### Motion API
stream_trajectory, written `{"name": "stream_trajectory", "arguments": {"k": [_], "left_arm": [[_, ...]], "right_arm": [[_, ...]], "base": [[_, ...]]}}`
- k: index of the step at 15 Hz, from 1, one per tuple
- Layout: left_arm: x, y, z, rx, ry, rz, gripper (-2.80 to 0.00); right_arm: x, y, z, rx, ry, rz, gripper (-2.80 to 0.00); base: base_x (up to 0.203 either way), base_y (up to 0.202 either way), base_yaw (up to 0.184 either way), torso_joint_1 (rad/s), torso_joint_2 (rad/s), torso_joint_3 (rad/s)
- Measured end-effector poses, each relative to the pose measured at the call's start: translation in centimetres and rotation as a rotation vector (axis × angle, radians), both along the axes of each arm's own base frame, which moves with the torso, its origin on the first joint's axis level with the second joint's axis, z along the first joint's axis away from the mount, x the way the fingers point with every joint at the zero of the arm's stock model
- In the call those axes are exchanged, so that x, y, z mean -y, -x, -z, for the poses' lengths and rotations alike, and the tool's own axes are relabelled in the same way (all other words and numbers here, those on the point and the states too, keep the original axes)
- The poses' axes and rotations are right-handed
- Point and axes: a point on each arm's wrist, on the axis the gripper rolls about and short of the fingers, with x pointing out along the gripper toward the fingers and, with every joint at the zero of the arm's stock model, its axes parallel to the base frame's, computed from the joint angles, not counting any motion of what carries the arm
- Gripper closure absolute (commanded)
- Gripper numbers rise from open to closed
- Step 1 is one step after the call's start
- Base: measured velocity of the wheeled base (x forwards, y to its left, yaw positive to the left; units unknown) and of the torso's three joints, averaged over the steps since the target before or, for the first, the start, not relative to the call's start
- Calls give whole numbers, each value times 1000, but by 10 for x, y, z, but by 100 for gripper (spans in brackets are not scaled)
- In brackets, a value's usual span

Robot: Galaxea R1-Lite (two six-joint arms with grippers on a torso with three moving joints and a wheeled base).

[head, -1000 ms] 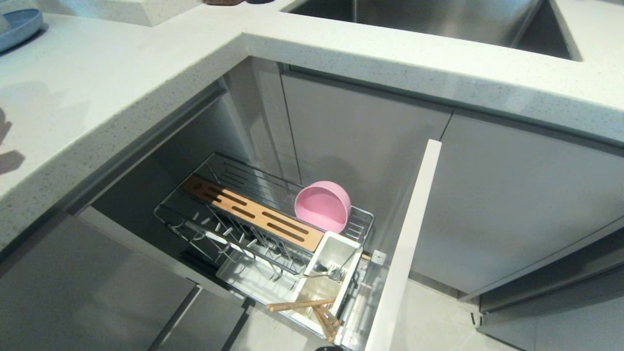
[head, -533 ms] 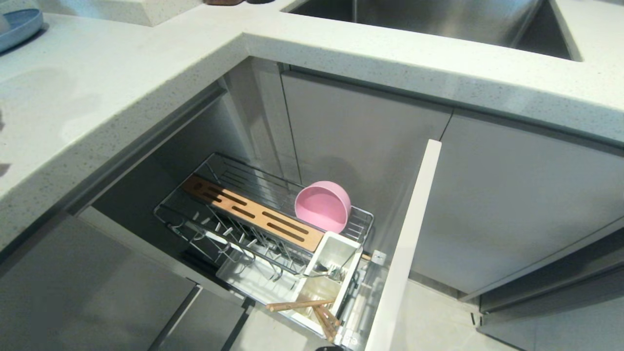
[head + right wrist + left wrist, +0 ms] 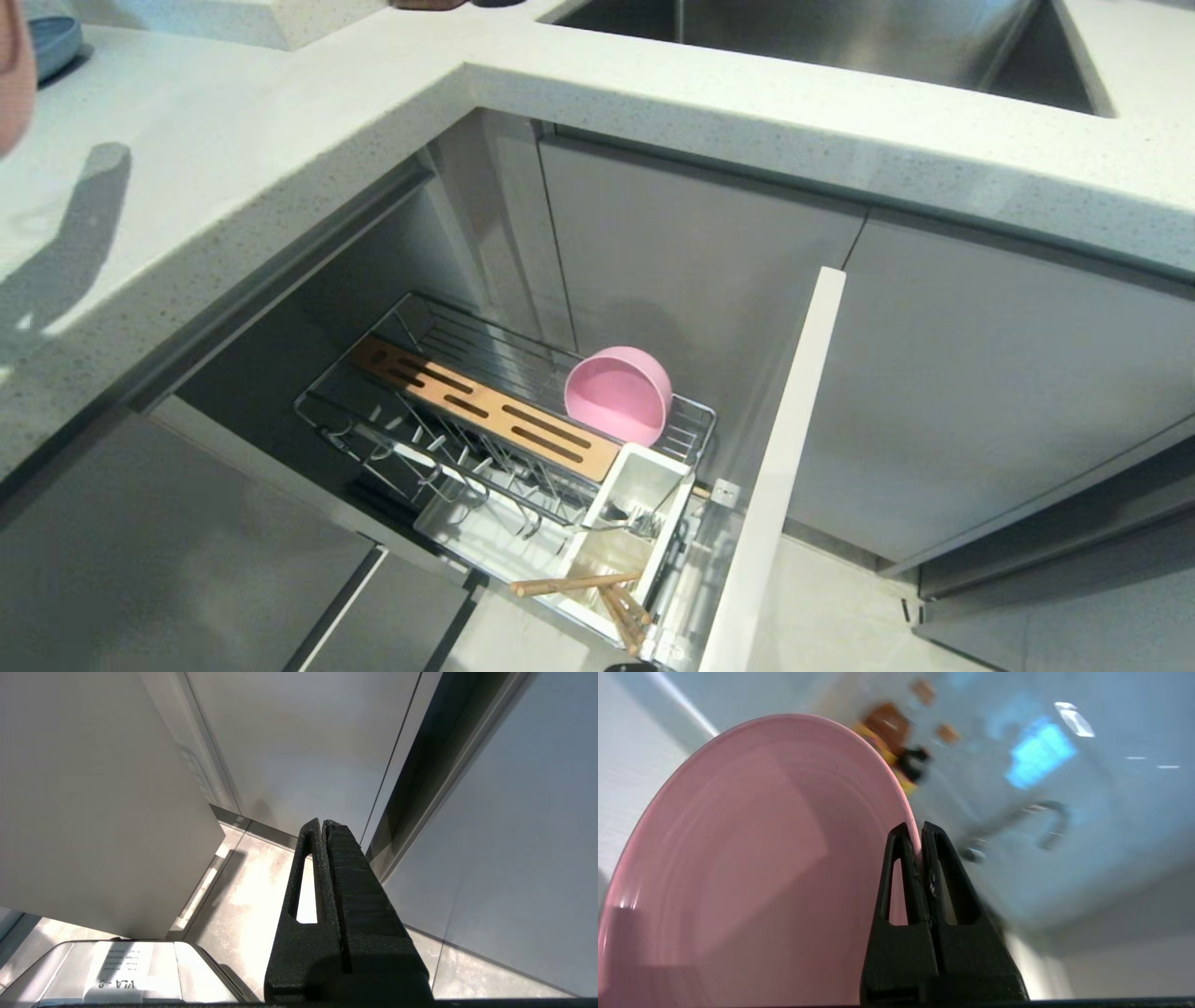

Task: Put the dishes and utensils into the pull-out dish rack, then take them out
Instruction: Pick up the plate and place it in the cupboard

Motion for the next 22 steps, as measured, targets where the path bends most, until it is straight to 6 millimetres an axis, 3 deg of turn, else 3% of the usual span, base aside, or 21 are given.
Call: {"name": "stream_trajectory", "arguments": {"k": [5, 22], "left_arm": [[20, 1, 4, -12, 43, 209, 0], [69, -1, 13, -106, 162, 365, 0]], "right_arm": [[0, 0, 0, 0, 0, 0, 0], [0, 0, 0, 0, 0, 0, 0]], "base": [[0, 0, 0, 0, 0, 0], [0, 0, 0, 0, 0, 0]]}}
